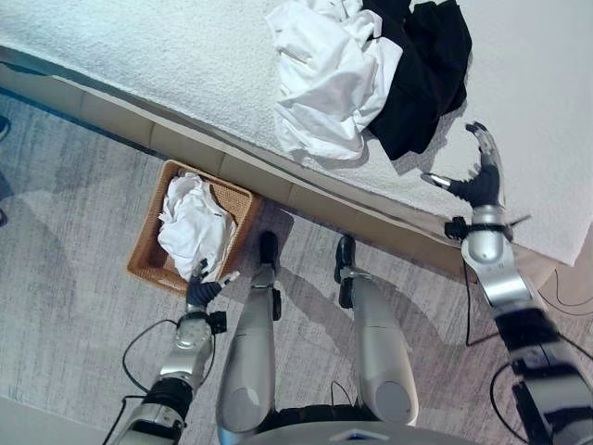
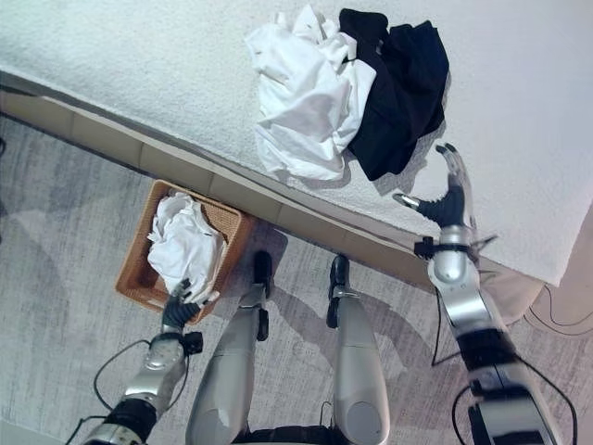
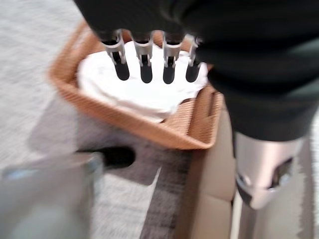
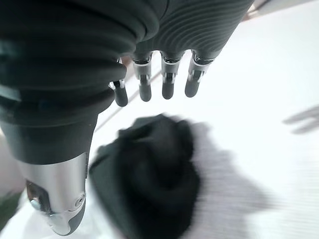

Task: Pick up clothes into the bucket

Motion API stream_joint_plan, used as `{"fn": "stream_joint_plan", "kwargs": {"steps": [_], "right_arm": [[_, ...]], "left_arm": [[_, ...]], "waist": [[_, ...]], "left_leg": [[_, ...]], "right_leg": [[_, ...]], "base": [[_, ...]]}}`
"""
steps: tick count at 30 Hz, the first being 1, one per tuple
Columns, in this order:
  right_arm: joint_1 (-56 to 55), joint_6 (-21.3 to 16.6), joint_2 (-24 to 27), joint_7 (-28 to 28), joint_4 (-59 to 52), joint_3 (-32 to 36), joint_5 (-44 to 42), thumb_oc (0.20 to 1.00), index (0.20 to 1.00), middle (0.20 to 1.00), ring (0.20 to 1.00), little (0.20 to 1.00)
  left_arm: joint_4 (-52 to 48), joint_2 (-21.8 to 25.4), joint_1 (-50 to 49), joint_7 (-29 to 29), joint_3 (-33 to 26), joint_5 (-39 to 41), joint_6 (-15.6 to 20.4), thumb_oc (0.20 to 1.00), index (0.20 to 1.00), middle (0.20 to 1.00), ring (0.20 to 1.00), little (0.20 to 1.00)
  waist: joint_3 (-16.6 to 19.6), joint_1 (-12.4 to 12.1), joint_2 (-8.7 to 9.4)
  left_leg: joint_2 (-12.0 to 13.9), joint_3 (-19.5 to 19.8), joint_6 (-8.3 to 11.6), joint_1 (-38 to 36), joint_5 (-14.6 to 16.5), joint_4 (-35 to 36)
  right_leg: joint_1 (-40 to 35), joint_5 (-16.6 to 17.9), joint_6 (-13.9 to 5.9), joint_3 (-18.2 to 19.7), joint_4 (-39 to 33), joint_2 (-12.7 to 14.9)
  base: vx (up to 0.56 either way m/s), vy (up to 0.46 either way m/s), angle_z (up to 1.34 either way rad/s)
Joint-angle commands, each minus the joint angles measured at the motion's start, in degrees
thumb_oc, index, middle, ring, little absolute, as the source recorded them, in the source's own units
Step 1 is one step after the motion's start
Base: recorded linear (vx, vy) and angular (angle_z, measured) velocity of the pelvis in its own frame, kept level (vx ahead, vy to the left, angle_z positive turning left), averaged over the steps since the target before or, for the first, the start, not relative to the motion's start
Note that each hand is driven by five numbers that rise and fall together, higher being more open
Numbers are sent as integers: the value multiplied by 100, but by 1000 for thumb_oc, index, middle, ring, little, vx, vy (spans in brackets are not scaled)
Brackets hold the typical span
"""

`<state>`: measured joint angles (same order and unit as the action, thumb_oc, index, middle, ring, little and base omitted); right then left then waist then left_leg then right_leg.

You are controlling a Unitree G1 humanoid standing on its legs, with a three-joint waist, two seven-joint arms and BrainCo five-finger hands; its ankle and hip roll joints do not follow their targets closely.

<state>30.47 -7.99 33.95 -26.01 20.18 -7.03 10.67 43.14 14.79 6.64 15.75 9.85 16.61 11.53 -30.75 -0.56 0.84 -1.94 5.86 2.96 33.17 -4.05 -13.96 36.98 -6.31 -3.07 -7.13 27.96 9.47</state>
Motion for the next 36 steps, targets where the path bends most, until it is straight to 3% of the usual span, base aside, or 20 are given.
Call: {"fn": "stream_joint_plan", "kwargs": {"steps": [1,3,5,6,11,16,20,21,30,31,32,33,36], "right_arm": [[1082,-35,798,-274,552,-293,115,1000,1000,1000,1000,1000],[2482,152,1269,-165,1678,-1182,135,1000,1000,1000,1000,1000],[3073,205,1379,-64,2167,-1610,126,1000,1000,1000,1000,1000],[3738,290,1394,63,2822,-2109,33,1000,1000,1000,1000,1000],[4901,449,1131,391,4337,-3102,60,1000,1000,1000,1000,1000],[5145,570,1052,531,4880,-3477,274,1000,1000,1000,1000,1000],[5076,687,1017,986,5290,-3776,571,1000,1000,1000,1000,1000],[5025,716,978,1133,5370,-3818,577,1000,1000,1000,1000,1000],[4531,872,829,1825,5835,-3563,580,1000,1000,1000,1000,1000],[4559,922,851,2017,5913,-3566,564,570,570,570,570,570],[4561,922,851,2018,5913,-3567,564,410,410,410,410,410],[4596,939,848,2071,5946,-3567,565,200,200,200,200,200],[4689,978,832,2080,5951,-3574,562,200,200,200,200,200]], "left_arm": [[93,248,-255,-98,173,-81,134,1000,1000,1000,1000,1000],[213,399,-236,-205,381,-69,155,1000,1000,1000,1000,1000],[234,454,-213,-239,446,-74,159,1000,1000,1000,1000,1000],[217,512,-176,-281,605,-34,162,1000,1000,1000,1000,1000],[-29,768,-49,-334,1224,-460,149,1000,1000,1000,1000,1000],[-132,814,-26,-344,1339,-450,128,1000,1000,1000,1000,1000],[-4,737,26,-372,1372,-418,53,1000,1000,1000,1000,1000],[43,714,6,-405,1382,-410,28,1000,1000,1000,1000,1000],[24,666,97,-652,1470,-423,-91,1000,1000,1000,1000,1000],[-10,689,127,-704,1451,-409,-113,1000,1000,1000,1000,1000],[-11,689,128,-704,1450,-409,-113,1000,1000,1000,1000,1000],[-40,687,141,-713,1463,-413,-129,1000,1000,1000,1000,1000],[-98,660,164,-728,1447,-327,-156,1000,1000,1000,1000,1000]], "waist": [[96,-167,-204],[96,-408,-266],[96,-475,-289],[96,-577,-317],[96,-757,-379],[96,-877,-415],[96,-974,-426],[96,-992,-407],[96,-1135,-495],[96,-1132,-500],[96,-1132,-500],[96,-1123,-496],[96,-1097,-476]], "left_leg": [[-247,216,-89,-32,566,-524],[-295,336,-59,-74,504,-465],[-316,387,-43,-69,481,-454],[-337,464,-32,-62,447,-442],[-391,646,-8,5,374,-434],[-410,793,12,63,290,-360],[-430,931,38,158,212,-292],[-430,953,46,66,365,-306],[-416,1080,84,112,217,-77],[-402,1078,89,99,202,-37],[-401,1078,89,99,202,-36],[-406,1073,86,98,208,-43],[-399,1032,77,77,235,-67]], "right_leg": [[-507,232,-400,-42,-505,309],[-549,220,-406,-128,-440,379],[-558,205,-399,-180,-405,405],[-586,183,-382,-255,-368,442],[-599,132,-364,-439,-312,490],[-562,74,-346,-551,-228,516],[-490,19,-328,-713,-149,553],[-554,-164,-365,-690,-72,555],[-485,-193,-359,-858,-105,570],[-486,-199,-352,-868,-123,563],[-485,-199,-352,-868,-123,563],[-487,-200,-351,-860,-122,567],[-493,-180,-353,-825,-140,554]], "base": [[2,-38,24],[-12,-52,36],[-15,-46,42],[-13,-45,28],[0,-42,27],[5,-33,17],[25,-62,21],[90,-107,21],[14,-35,10],[2,-12,4],[0,0,0],[0,0,0],[0,0,0]]}}
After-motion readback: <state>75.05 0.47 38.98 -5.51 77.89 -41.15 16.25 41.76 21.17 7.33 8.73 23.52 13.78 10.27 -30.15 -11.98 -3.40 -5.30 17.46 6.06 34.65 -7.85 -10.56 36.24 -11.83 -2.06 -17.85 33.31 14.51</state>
